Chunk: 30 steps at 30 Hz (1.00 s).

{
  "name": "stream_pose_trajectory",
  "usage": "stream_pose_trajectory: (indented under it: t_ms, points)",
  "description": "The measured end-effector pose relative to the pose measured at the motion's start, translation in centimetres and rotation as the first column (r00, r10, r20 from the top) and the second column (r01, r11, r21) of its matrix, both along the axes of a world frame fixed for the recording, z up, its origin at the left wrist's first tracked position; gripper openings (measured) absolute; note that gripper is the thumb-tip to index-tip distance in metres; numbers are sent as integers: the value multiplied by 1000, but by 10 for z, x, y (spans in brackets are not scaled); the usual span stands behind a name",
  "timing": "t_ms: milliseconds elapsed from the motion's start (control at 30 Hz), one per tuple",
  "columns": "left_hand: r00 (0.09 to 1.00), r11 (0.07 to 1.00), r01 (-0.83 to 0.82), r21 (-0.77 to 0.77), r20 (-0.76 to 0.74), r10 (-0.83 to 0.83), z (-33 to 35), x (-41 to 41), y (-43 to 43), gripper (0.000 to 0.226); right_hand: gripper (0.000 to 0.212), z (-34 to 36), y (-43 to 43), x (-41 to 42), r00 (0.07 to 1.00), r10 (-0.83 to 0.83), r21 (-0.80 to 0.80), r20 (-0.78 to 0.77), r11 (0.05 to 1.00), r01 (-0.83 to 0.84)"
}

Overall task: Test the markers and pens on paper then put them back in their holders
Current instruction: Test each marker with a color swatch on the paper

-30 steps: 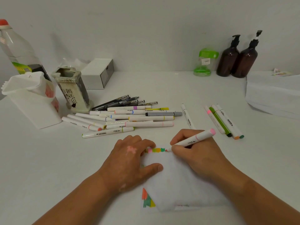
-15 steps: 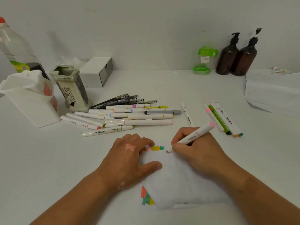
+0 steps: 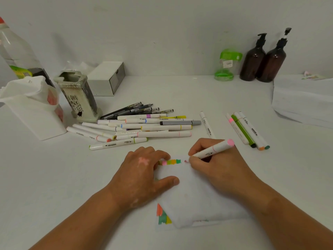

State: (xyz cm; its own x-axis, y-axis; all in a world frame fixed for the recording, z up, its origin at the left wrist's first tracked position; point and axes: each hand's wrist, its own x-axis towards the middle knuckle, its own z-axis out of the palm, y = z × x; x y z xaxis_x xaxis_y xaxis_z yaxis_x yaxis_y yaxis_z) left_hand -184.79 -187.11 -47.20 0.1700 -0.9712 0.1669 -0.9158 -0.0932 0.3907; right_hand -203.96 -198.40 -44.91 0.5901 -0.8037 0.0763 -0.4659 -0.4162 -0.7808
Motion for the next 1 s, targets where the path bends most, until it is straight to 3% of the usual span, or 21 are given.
stream_pose_trajectory:
  t_ms: [133,467,600,700,767,867,1000]
  points:
    - [1000,1000,-3,5,6,3,0,0,0,63,11,2,1,-1,997,71,-41,-30,997,-72]
    - [1000,1000,-3,11,6,3,-1,1,0,62,9,-1,-1,-2,998,65,-145,-10,987,-66]
    - [1000,1000,10,27,17,-11,0,1,1,58,12,0,-2,-3,993,59,-42,105,998,-55]
    - [990,997,-15,-69,-144,5,3,1,3,28,14,4,-11,-4,913,-104,86,396,993,76]
    - [933,981,-82,-177,-358,14,4,3,2,21,14,8,-12,-5,839,-166,261,518,965,29]
    - [820,963,-167,-212,-572,17,7,4,1,20,9,8,-12,-6,824,-146,365,548,928,-79]
    - [781,965,-113,-236,-621,-61,9,0,1,18,7,7,-11,-3,760,-140,473,635,848,-239]
